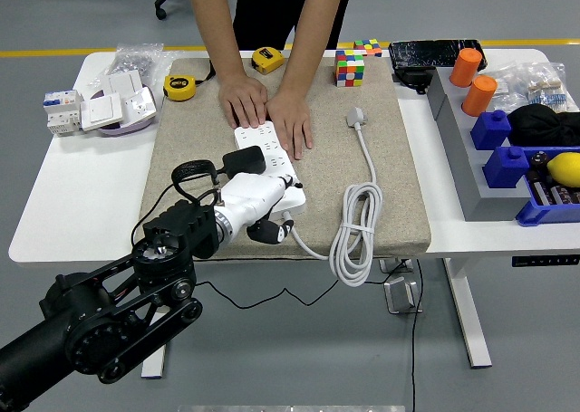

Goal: Pick up the plug,place it near the board,insert it into the board,press the button

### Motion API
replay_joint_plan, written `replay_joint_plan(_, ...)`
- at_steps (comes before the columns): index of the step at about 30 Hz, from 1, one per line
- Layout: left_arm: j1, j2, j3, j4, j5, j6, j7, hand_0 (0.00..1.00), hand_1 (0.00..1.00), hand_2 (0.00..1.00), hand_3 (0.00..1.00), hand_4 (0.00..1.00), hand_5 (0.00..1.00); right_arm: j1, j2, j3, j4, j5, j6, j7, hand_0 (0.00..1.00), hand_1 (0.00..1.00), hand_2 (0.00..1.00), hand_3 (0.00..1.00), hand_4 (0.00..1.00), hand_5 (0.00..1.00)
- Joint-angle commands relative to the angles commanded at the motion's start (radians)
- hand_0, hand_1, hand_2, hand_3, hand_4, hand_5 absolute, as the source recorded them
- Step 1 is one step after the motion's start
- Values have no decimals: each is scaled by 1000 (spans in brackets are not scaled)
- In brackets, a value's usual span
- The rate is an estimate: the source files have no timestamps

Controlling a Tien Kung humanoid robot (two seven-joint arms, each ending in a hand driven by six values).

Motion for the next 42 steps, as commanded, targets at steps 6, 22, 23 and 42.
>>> replay_joint_plan(6,-3,-10,2,52,10,16,-9,138,49,171,932,478,100,0,1,1,0,-1,1,1,973,912,859,860,998,920)
replay_joint_plan(22,-17,-26,6,126,22,19,-19,137,50,172,927,461,70,3,-1,4,0,-1,1,1,974,913,859,860,998,920)
replay_joint_plan(23,-17,-26,6,130,22,16,-19,137,50,172,927,461,70,3,-1,4,0,-2,1,0,974,913,859,860,998,920)
replay_joint_plan(42,-14,-20,22,148,34,-4,-19,137,51,171,899,455,53,1,-4,3,0,-4,0,-1,973,913,858,859,998,920)
